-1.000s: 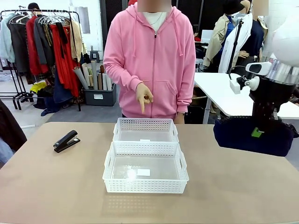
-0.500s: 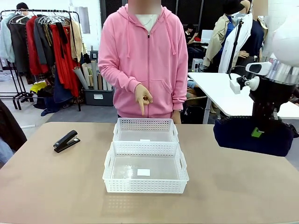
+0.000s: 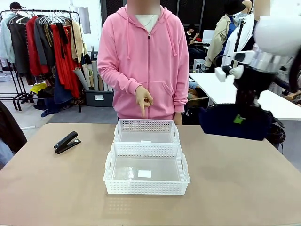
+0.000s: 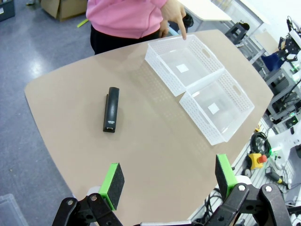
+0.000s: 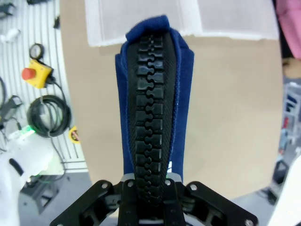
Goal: Distribute items into two baskets.
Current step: Place the picked Pencil pouch into the Organizing basket as instructed by the person.
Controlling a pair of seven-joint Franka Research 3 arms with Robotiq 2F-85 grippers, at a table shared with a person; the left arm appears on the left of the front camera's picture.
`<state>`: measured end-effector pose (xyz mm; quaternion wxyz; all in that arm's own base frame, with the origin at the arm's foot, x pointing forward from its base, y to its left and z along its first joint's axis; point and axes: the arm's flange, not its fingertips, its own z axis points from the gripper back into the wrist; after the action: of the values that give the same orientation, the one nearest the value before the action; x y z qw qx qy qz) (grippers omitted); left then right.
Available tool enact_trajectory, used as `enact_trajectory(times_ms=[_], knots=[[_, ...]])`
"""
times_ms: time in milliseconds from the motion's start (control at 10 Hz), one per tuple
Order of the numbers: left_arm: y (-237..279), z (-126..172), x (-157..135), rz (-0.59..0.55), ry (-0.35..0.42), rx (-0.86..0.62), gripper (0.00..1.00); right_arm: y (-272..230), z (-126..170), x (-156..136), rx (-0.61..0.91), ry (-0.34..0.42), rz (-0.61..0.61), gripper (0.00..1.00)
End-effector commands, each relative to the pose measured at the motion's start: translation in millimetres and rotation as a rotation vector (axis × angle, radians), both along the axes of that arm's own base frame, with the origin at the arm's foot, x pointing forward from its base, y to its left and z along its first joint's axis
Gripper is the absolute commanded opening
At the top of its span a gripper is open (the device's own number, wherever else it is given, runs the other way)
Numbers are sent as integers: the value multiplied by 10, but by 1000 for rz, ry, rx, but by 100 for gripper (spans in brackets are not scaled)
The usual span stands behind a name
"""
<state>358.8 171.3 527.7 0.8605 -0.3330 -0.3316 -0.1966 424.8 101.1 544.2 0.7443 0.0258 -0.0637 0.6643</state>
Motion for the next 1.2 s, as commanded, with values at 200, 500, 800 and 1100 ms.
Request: enact_trajectory(times_ms=[200, 500, 800, 1100], knots=[[3, 10, 6, -3, -20, -14, 100, 511, 8, 630, 0, 56, 130, 0], [3, 10, 6, -3, -20, -14, 100, 1004, -106, 968, -59, 87, 142, 0], [3, 10, 6, -3, -20, -14, 100, 1425, -272, 1322, -76, 109, 153, 0], [3, 10, 6, -3, -20, -14, 100, 1882, -382, 1584, -122, 113, 155, 0]])
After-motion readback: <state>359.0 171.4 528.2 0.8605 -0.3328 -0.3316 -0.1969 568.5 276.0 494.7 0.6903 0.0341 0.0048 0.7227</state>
